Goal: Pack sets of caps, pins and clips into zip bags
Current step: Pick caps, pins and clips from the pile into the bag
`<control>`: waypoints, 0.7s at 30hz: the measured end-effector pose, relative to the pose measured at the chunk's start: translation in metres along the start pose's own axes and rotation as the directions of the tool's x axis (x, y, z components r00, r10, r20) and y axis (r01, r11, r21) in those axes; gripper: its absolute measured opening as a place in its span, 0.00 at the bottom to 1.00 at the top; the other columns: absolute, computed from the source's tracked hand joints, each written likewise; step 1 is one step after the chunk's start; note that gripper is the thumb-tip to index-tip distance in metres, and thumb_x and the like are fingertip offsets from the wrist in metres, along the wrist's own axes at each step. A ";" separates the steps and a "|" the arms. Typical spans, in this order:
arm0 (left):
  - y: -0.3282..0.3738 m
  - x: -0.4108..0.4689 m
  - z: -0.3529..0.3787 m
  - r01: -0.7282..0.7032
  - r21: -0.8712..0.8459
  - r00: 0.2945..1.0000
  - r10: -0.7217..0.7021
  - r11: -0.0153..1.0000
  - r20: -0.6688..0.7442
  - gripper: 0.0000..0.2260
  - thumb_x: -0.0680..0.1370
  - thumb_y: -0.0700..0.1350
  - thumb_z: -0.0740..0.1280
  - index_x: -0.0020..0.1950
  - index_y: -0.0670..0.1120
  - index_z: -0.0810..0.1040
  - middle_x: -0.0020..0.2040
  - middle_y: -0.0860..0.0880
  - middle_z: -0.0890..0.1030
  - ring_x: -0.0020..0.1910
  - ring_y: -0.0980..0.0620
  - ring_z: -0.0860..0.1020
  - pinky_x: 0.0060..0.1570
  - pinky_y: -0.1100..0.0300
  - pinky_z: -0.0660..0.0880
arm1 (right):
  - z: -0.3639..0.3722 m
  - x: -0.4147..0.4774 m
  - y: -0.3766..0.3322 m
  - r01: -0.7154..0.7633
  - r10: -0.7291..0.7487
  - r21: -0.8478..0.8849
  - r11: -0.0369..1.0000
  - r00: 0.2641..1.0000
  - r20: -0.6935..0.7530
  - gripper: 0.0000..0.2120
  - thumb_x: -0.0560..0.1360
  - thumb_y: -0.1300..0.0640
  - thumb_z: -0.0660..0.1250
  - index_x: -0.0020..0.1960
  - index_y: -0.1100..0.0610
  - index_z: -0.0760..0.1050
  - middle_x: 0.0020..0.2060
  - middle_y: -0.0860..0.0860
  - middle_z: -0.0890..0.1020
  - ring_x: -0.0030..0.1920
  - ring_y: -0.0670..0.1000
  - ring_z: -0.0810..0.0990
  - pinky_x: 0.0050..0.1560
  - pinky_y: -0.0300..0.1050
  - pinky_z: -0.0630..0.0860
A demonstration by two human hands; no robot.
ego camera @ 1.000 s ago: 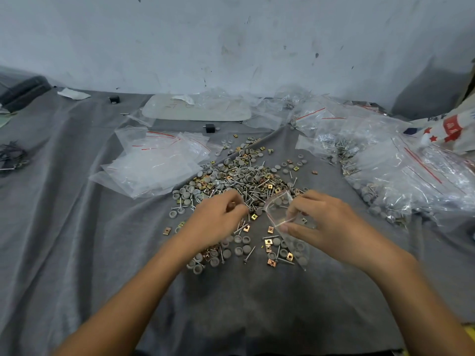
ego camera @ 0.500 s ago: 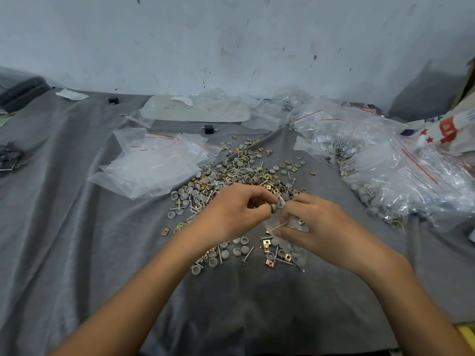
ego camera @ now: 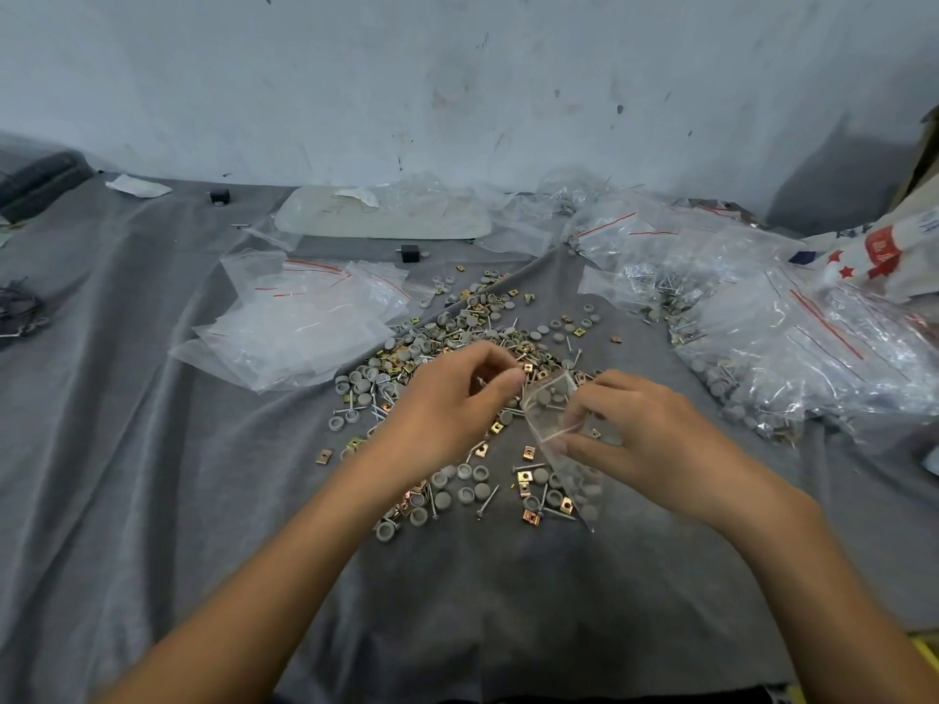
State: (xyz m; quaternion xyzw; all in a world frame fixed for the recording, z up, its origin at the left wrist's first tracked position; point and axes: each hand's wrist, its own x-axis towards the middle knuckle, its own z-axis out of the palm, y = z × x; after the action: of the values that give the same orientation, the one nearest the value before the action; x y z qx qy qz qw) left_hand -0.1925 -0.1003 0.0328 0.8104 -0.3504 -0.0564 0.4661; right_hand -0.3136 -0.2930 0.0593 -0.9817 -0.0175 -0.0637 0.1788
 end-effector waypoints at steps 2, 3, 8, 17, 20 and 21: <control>-0.010 -0.004 0.003 0.033 0.108 0.999 -0.030 0.994 -0.032 0.03 0.81 0.51 0.66 0.52 0.55 0.79 0.42 0.59 0.80 0.39 0.63 0.77 0.40 0.67 0.73 | -0.003 -0.001 0.002 -0.014 0.014 0.000 1.000 1.000 -0.002 0.09 0.76 0.40 0.70 0.49 0.45 0.77 0.47 0.40 0.75 0.52 0.45 0.75 0.53 0.47 0.71; -0.015 -0.006 0.006 0.033 0.182 0.999 -0.036 0.983 0.016 0.03 0.81 0.50 0.67 0.53 0.54 0.79 0.44 0.59 0.80 0.41 0.63 0.77 0.43 0.65 0.75 | -0.004 -0.001 0.002 -0.019 0.019 -0.002 1.000 1.000 0.001 0.09 0.76 0.40 0.69 0.49 0.44 0.77 0.47 0.39 0.75 0.52 0.45 0.75 0.54 0.48 0.72; -0.031 -0.018 0.035 -0.117 0.444 0.932 -0.057 0.889 0.359 0.08 0.79 0.50 0.68 0.56 0.52 0.80 0.52 0.53 0.81 0.53 0.52 0.79 0.56 0.51 0.76 | -0.003 0.002 0.001 -0.026 0.026 -0.015 1.000 1.000 0.007 0.09 0.77 0.40 0.69 0.49 0.45 0.77 0.48 0.40 0.75 0.52 0.46 0.75 0.54 0.48 0.72; -0.033 -0.014 0.052 -0.218 0.519 0.921 -0.001 0.826 0.389 0.13 0.80 0.53 0.66 0.63 0.53 0.78 0.56 0.49 0.79 0.56 0.47 0.77 0.59 0.51 0.73 | 0.001 0.002 -0.001 -0.009 0.009 -0.008 1.000 1.000 -0.012 0.09 0.76 0.41 0.70 0.48 0.45 0.77 0.47 0.41 0.76 0.51 0.45 0.75 0.52 0.47 0.72; -0.033 -0.013 0.055 -0.234 0.528 0.917 0.004 0.817 0.399 0.14 0.79 0.54 0.66 0.64 0.52 0.78 0.57 0.49 0.79 0.57 0.47 0.77 0.60 0.50 0.73 | 0.002 0.001 0.000 -0.003 0.003 -0.002 1.000 1.000 -0.011 0.09 0.76 0.40 0.70 0.48 0.45 0.76 0.47 0.41 0.76 0.51 0.45 0.75 0.53 0.48 0.73; -0.033 -0.013 0.056 -0.244 0.535 0.917 0.012 0.809 0.399 0.15 0.79 0.54 0.66 0.65 0.52 0.78 0.57 0.49 0.79 0.57 0.47 0.77 0.59 0.50 0.73 | 0.003 0.002 -0.001 -0.001 0.001 -0.002 1.000 1.000 -0.009 0.09 0.76 0.40 0.70 0.48 0.45 0.76 0.47 0.41 0.76 0.51 0.45 0.75 0.53 0.49 0.73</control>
State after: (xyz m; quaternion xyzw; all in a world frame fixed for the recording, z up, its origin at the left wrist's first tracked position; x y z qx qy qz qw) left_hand -0.2082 -0.1217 -0.0280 0.8604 -0.4886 -0.0705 0.1264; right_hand -0.3116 -0.2916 0.0573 -0.9815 -0.0162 -0.0682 0.1782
